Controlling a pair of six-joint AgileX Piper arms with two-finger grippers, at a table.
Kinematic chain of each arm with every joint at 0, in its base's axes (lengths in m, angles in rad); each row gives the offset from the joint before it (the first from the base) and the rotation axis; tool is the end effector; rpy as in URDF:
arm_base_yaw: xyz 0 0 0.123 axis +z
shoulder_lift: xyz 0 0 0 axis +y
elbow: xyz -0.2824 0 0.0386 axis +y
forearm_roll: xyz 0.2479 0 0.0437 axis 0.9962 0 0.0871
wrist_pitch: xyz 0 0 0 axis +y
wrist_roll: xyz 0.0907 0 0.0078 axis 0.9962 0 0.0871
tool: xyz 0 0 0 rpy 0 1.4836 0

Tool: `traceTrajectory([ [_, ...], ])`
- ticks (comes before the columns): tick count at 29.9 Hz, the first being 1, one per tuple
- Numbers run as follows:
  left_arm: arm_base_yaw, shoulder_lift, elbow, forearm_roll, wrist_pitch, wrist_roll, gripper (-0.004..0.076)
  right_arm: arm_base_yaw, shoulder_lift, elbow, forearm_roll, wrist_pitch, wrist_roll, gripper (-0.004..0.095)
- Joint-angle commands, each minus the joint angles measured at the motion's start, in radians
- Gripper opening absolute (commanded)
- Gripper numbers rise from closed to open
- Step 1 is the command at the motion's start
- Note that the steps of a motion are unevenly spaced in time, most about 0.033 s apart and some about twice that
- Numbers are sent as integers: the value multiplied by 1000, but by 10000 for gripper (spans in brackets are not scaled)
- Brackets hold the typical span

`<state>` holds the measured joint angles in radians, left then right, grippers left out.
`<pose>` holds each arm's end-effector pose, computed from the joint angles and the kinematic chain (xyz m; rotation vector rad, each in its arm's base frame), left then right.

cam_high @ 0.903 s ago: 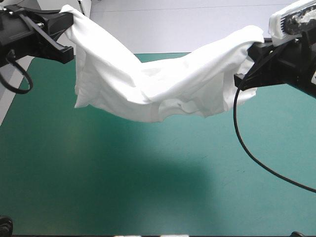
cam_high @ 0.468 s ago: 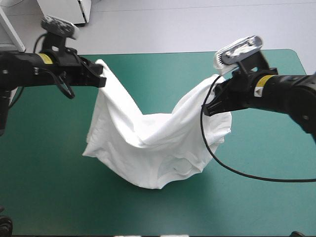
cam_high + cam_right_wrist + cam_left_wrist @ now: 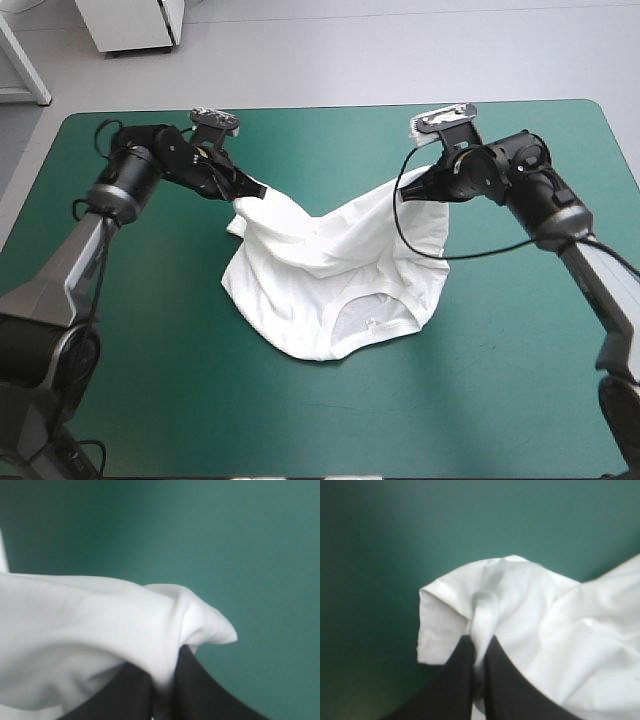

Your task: Fold the cloth

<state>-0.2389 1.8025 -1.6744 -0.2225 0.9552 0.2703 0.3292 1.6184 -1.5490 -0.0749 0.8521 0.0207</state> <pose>0.3880 -0.1114 0.3260 0.5498 2.4931 -0.2694 0.3455 0.1126 0.3623 -0.4019 2.3694 0.0721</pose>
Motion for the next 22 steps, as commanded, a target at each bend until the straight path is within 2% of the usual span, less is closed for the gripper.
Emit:
traceTrajectory([
  [1, -1, 62, -65, -16, -96, -20, -9, -99, 89, -51, 66, -88, 2, -19],
  [5, -1, 169, -146, -13, -151, -30, -9, -157, 204, -103, 130, -101, 0, -19],
  [9, -1, 273, -272, -6, -210, -57, -9, -167, 298, -173, 128, -102, -21, -19],
  [16, -1, 402, -413, -11, -198, -57, -8, -167, 382, -261, 133, -59, 4, -2],
  [17, -1, 406, -413, -11, -198, -57, -7, -167, 381, -262, 135, -59, 4, 16],
  [19, -1, 409, -413, -18, -175, -51, 29, -167, 378, -262, 142, -57, 2, 114],
  [20, -1, 409, -413, -22, -159, -48, 70, -167, 377, -262, 151, -55, 2, 172],
  [22, -1, 409, -413, -33, -100, -36, 204, -167, 371, -262, 186, -38, 2, 342],
])
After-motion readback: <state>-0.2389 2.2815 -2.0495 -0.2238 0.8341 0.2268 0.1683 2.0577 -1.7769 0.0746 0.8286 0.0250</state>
